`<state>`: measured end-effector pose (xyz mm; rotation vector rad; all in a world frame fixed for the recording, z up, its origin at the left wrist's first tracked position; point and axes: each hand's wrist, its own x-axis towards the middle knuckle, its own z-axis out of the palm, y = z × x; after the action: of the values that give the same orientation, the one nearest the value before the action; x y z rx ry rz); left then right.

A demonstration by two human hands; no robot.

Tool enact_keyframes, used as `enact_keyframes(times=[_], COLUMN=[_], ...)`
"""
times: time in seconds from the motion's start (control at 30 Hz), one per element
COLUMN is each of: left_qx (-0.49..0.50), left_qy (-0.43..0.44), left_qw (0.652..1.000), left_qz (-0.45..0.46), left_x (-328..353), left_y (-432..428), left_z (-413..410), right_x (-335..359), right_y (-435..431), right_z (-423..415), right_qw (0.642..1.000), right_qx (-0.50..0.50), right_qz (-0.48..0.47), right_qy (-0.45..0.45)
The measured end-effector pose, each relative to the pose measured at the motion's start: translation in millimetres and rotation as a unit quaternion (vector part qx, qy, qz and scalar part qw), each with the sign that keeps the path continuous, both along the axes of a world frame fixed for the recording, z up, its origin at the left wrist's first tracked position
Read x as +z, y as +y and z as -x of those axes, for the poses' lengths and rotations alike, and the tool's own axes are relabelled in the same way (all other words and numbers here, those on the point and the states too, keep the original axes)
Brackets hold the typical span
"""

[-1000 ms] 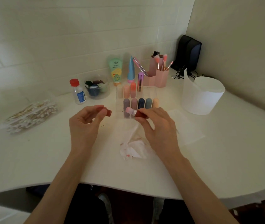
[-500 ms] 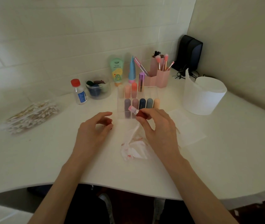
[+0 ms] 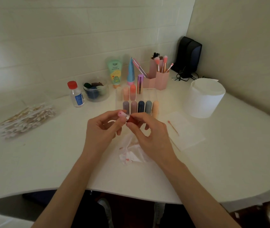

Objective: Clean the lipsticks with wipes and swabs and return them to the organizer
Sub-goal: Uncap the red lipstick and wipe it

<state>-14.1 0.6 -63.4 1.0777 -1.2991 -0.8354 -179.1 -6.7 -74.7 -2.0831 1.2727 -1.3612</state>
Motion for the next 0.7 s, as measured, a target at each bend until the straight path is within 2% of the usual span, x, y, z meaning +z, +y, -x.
enact_keyframes(times=[0.17, 0.4, 0.57, 0.7], left_qx=[0.005, 0.018, 0.004, 0.004], left_qy=[0.047, 0.035, 0.045, 0.036], left_qw=[0.999, 0.999, 0.999, 0.999], left_qz=[-0.015, -0.016, -0.008, -0.011], left_x=[-3.8, 0.3, 0.8, 1.9], left_y=[-1.2, 2.7, 5.7, 5.4], left_z=[-0.2, -2.4, -2.8, -3.2], right_x=[-1.9, -1.6, 1.1, 1.8], right_y=[-1.9, -2.8, 0.0, -1.8], right_z=[-1.0, -0.6, -2.4, -0.4], right_qw=[1.0, 0.991, 0.983, 0.981], right_qx=[0.008, 0.098, 0.093, 0.116], right_qz=[0.001, -0.084, -0.11, -0.12], right_qy=[0.011, -0.048, -0.113, -0.097])
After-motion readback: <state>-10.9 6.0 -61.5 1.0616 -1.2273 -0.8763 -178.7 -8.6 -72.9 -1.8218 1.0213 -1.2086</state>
